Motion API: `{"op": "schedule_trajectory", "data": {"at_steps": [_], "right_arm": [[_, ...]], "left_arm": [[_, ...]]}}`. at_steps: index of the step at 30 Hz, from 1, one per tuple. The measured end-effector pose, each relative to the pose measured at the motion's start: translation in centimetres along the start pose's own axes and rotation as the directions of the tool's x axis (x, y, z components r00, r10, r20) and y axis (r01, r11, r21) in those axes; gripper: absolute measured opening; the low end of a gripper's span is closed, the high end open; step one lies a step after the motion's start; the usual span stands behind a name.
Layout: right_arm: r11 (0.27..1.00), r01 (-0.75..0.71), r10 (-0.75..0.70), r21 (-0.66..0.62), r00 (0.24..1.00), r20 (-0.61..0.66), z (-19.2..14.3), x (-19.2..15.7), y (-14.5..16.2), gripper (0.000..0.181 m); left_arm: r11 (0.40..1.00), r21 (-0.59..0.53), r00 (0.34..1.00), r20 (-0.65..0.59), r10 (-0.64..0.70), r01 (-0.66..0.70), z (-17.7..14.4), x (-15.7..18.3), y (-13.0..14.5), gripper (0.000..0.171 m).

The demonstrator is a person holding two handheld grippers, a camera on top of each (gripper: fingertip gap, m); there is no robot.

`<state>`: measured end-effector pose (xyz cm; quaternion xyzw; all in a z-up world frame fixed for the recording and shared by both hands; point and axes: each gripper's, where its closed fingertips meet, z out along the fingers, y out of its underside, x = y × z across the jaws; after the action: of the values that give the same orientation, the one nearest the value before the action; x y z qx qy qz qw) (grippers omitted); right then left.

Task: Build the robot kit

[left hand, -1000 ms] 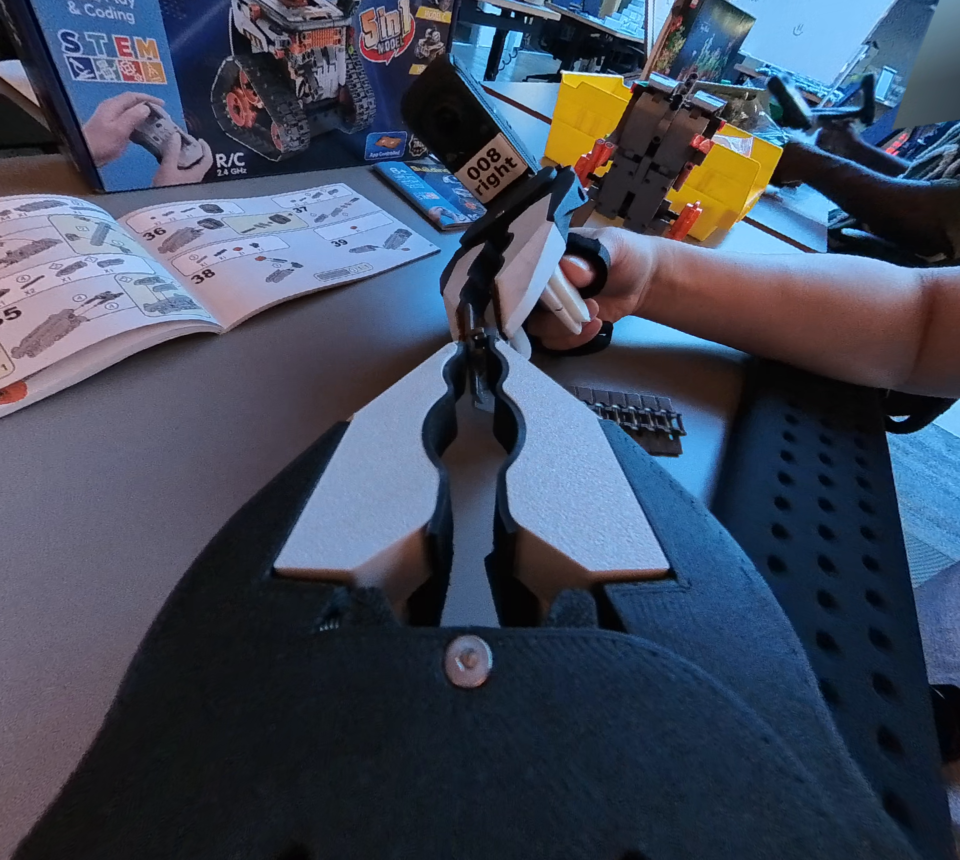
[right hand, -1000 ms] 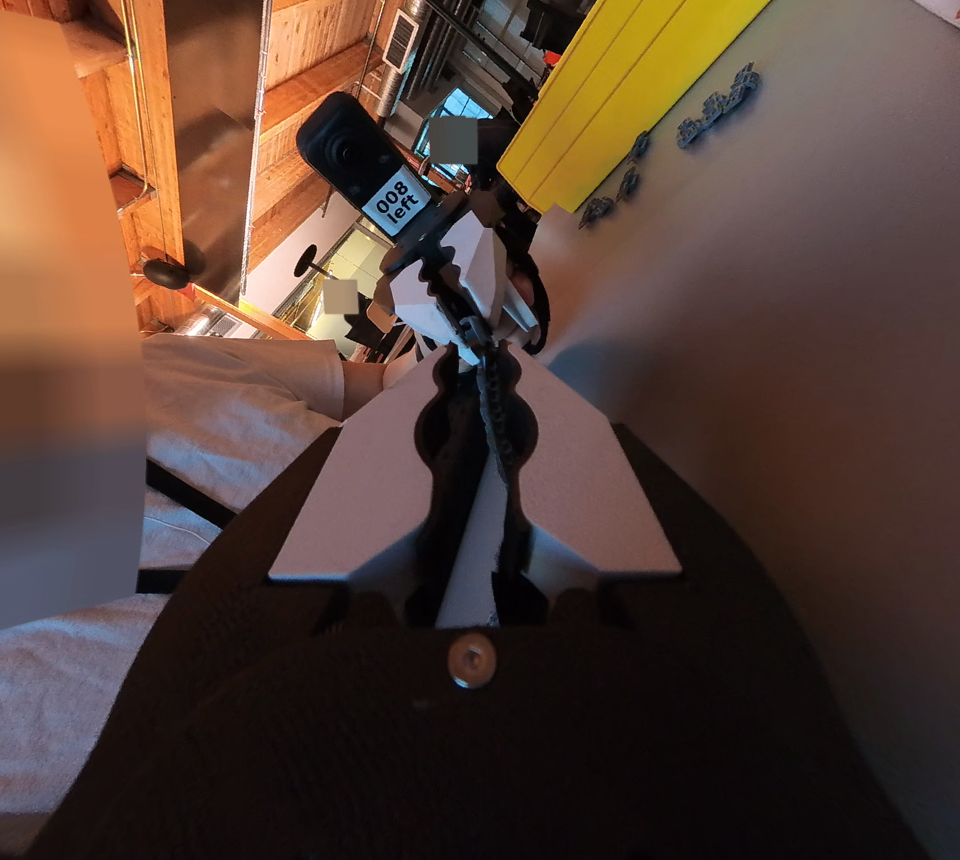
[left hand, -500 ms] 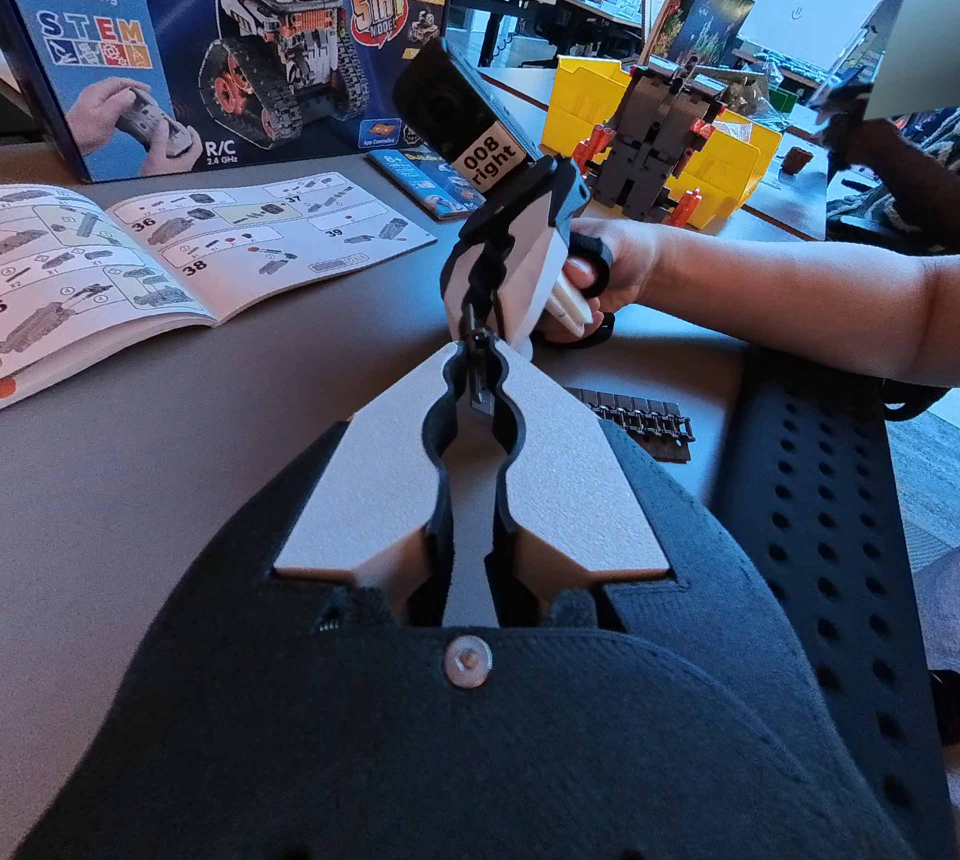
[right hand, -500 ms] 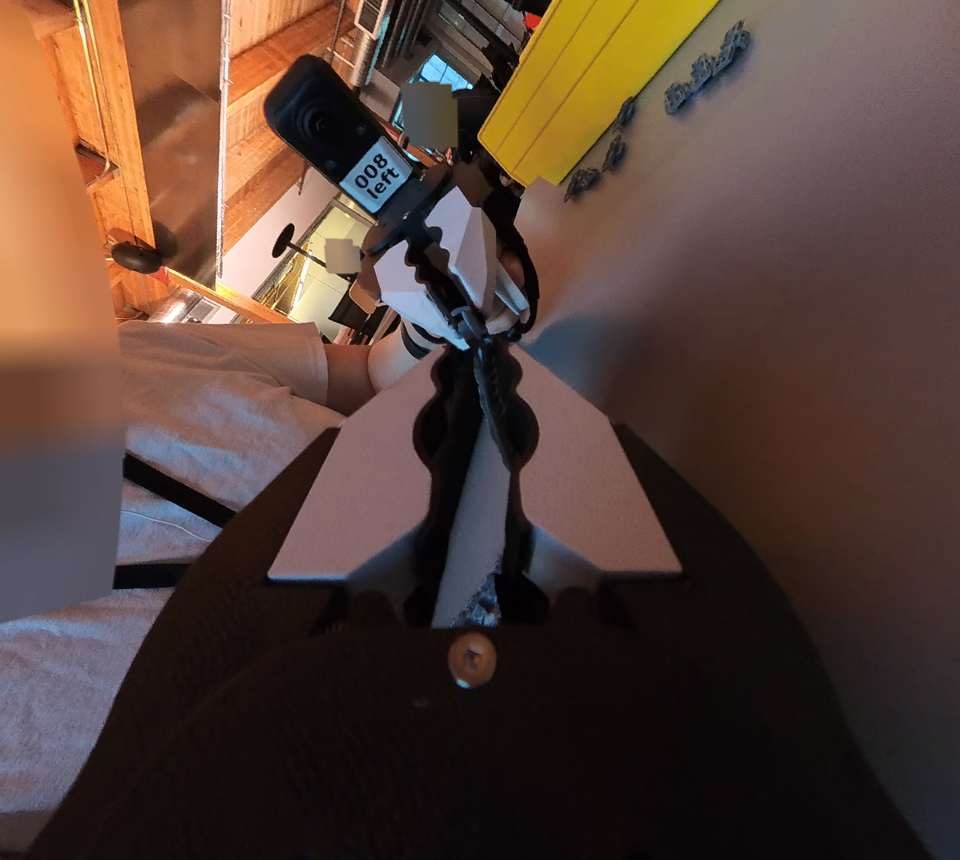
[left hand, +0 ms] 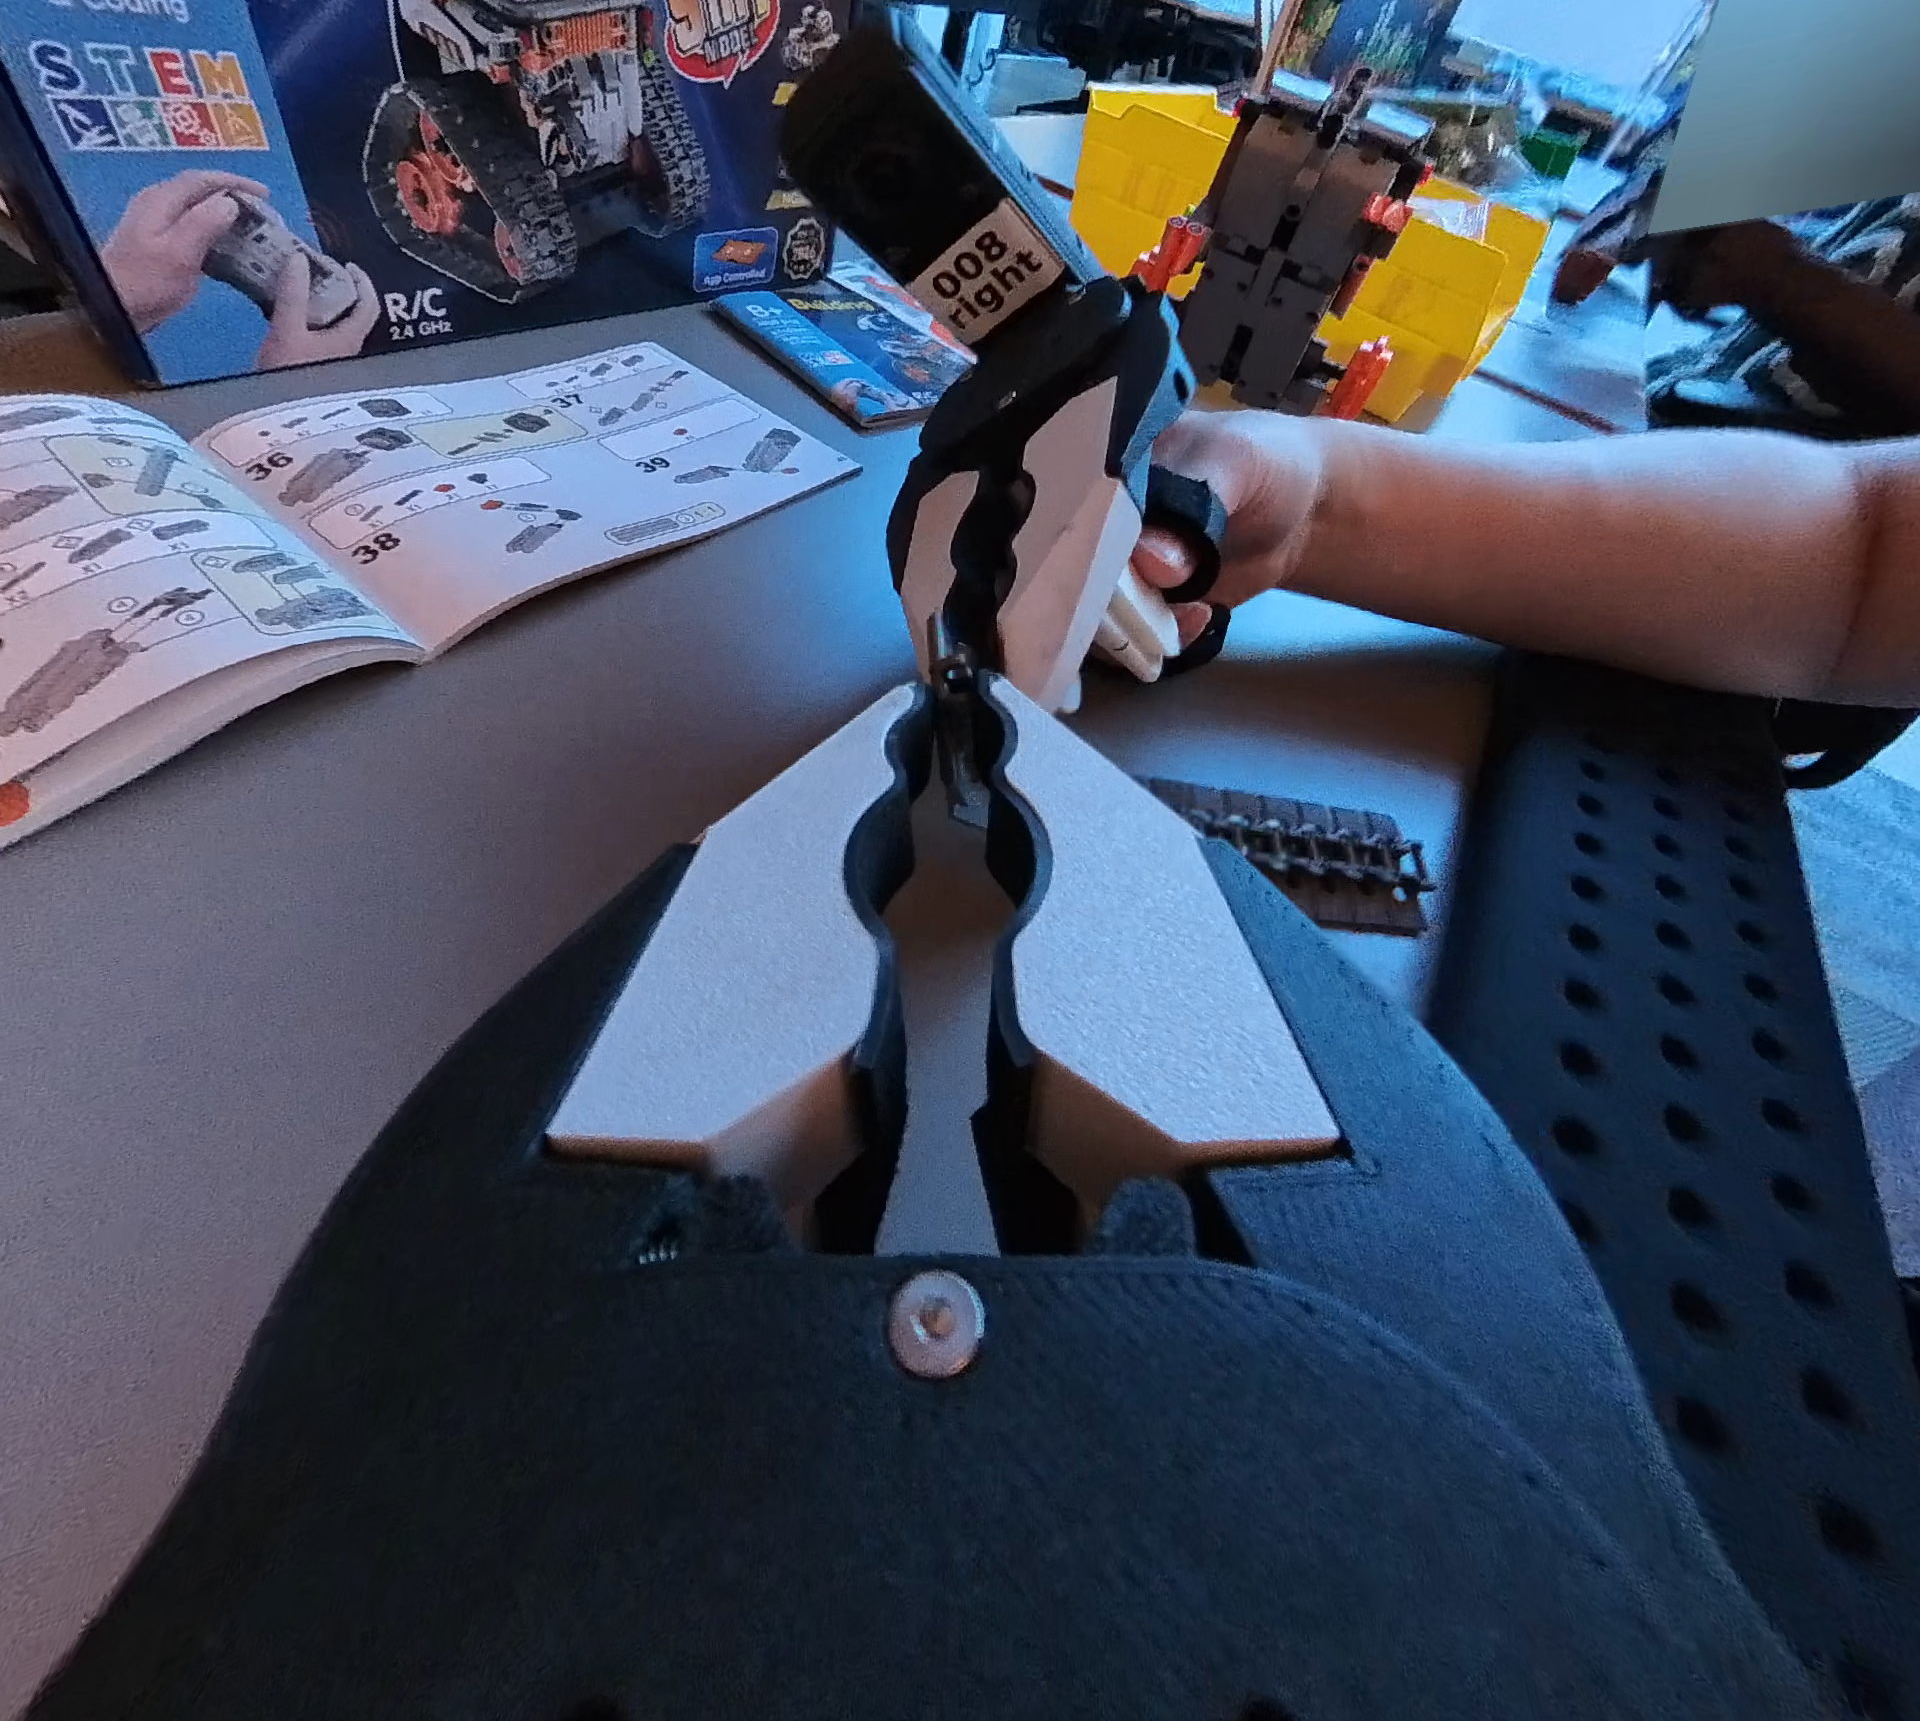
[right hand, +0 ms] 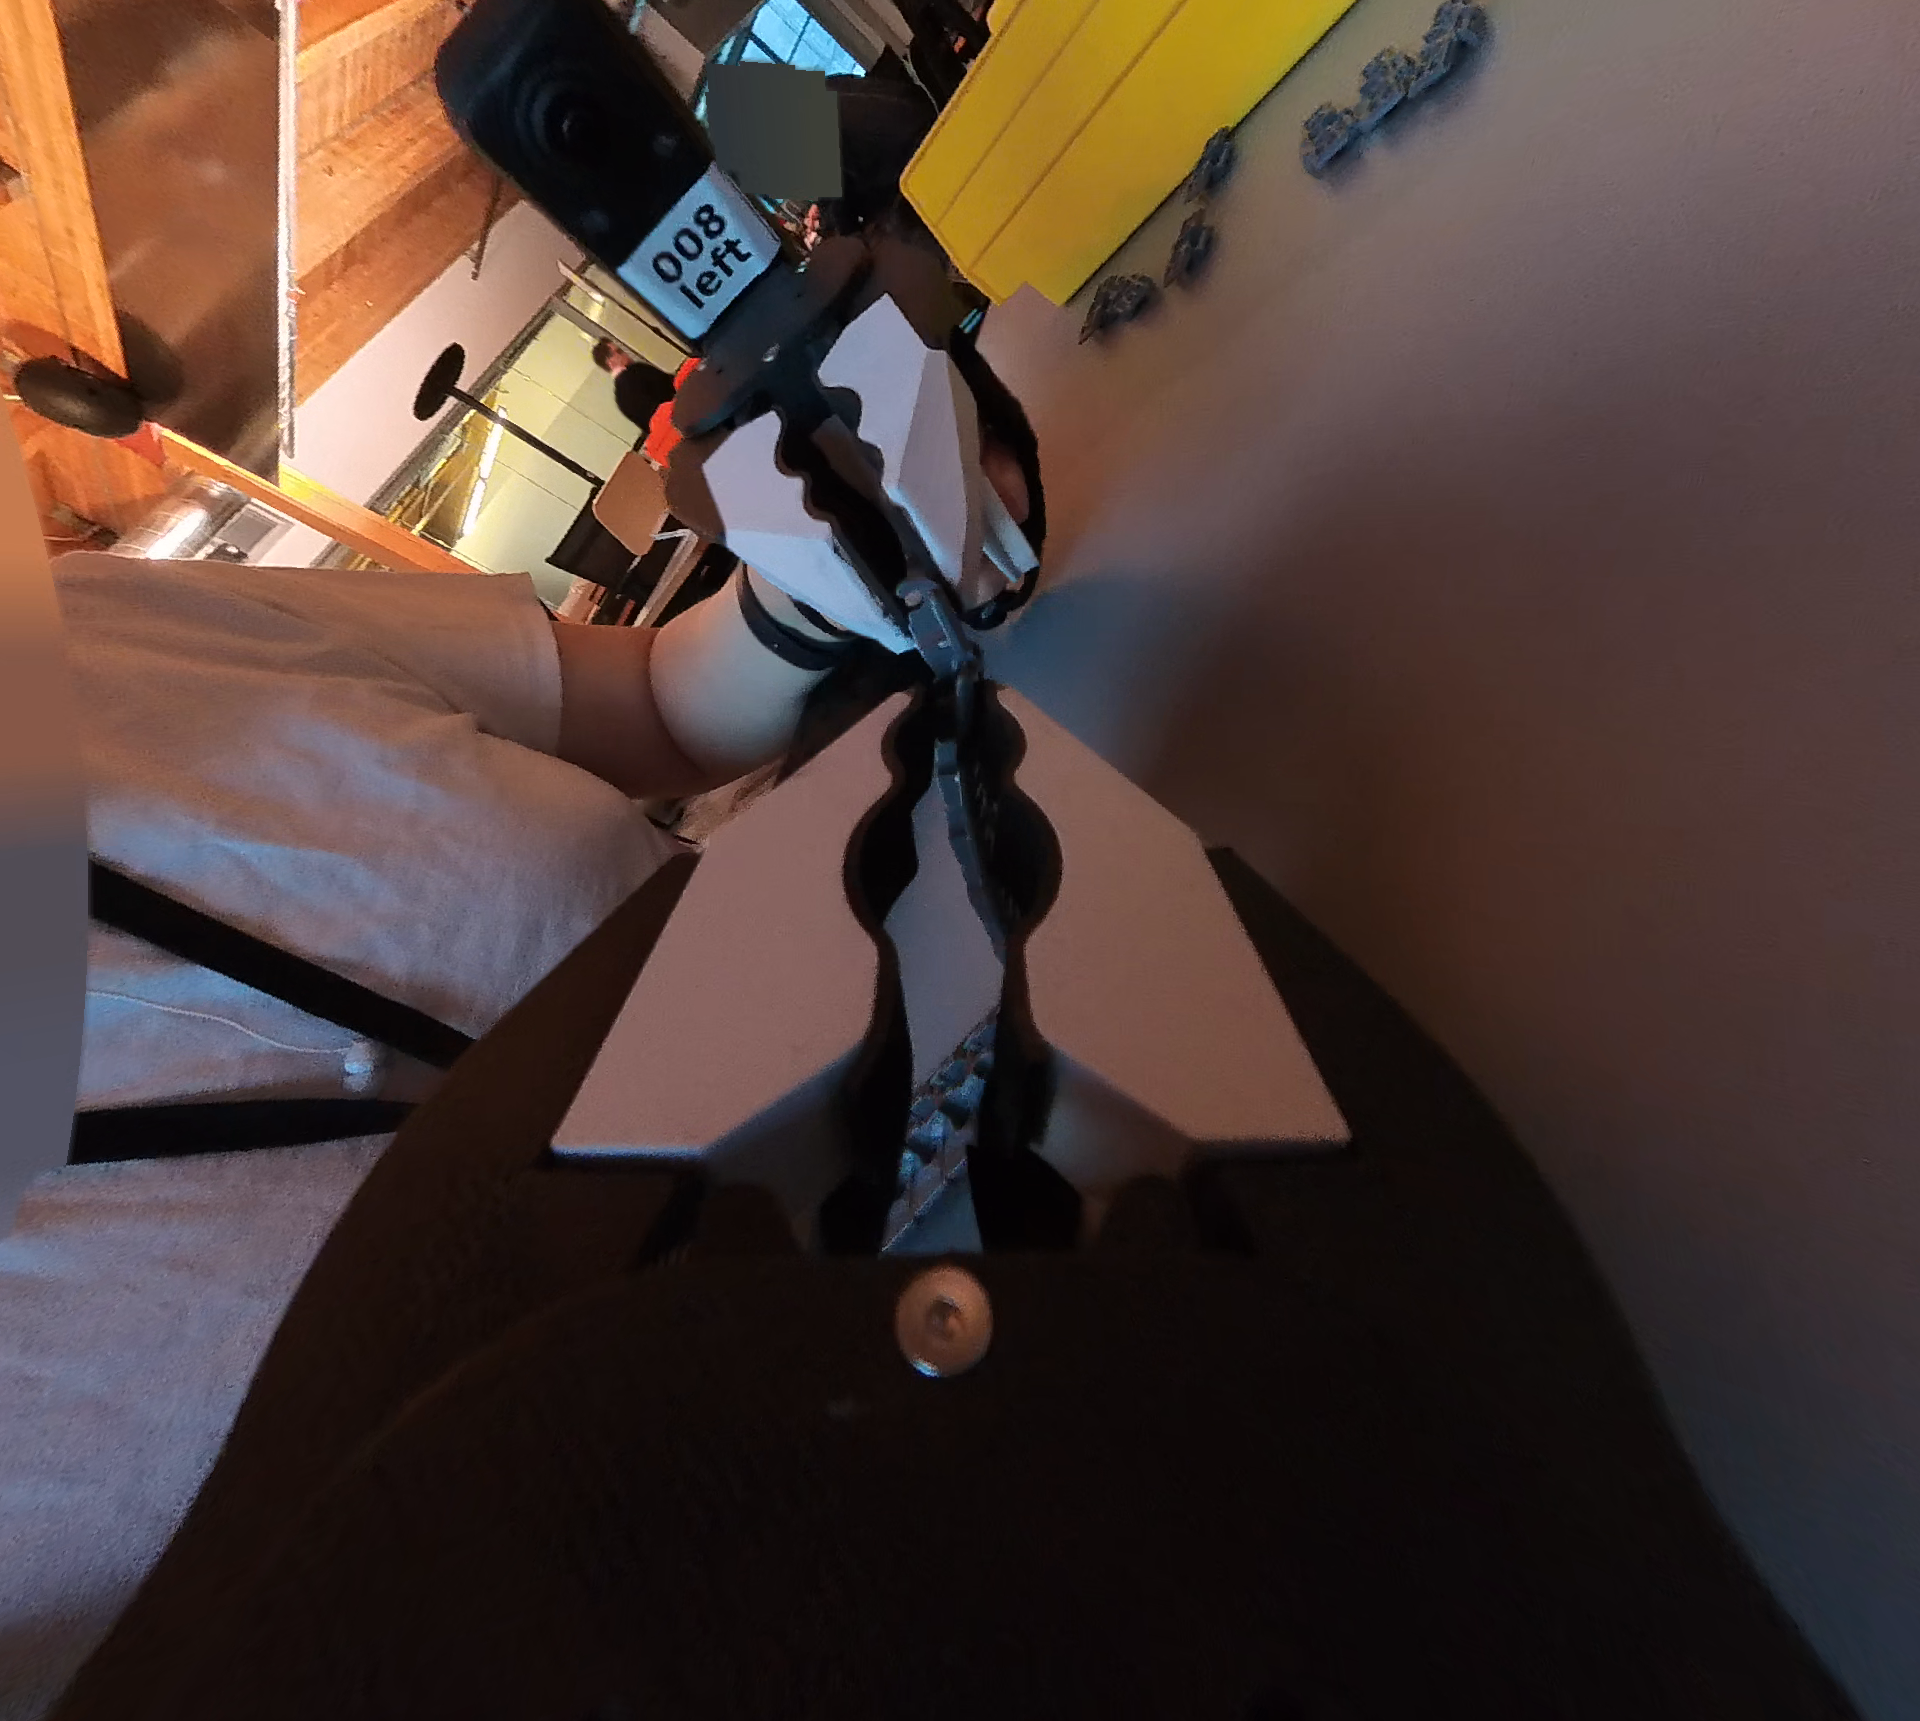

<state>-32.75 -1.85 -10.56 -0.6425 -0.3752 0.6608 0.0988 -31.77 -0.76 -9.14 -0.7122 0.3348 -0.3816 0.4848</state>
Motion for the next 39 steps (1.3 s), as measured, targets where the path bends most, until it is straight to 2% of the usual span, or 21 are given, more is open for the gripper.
{"op": "schedule_trajectory", "data": {"at_steps": [3,7,13,19,25,39], "right_arm": [[1.000,-0.016,0.016,-0.013,1.000,-0.010,0.2,0.2,0.2,0.005],[0.997,-0.064,0.064,-0.043,0.998,-0.005,0.3,0.5,0.6,0.006],[0.995,-0.085,0.085,-0.049,0.996,-0.009,0.4,0.8,0.7,0.005],[0.991,-0.069,0.059,-0.116,0.995,-0.083,0.8,1.5,1.7,0.005],[0.993,-0.086,0.079,-0.079,0.993,-0.088,0.5,1.6,1.3,0.004],[0.992,-0.121,0.120,-0.033,0.992,-0.041,0.6,0.8,0.8,0.003]], "left_arm": [[0.998,-0.028,0.998,0.005,0.058,-0.057,0.0,-0.1,0.4,0.006],[0.998,-0.057,0.999,-0.037,-0.014,0.011,0.0,-0.2,0.8,0.006],[0.993,-0.107,0.996,-0.073,-0.050,0.042,0.0,-0.4,1.3,0.008],[0.982,-0.184,0.995,-0.085,-0.061,0.045,-0.1,-0.2,2.8,0.006],[0.982,-0.154,0.994,0.010,0.111,-0.108,0.2,-0.6,2.5,0.007],[0.967,-0.108,0.966,0.096,0.241,-0.231,0.1,-0.4,1.8,0.008]]}}
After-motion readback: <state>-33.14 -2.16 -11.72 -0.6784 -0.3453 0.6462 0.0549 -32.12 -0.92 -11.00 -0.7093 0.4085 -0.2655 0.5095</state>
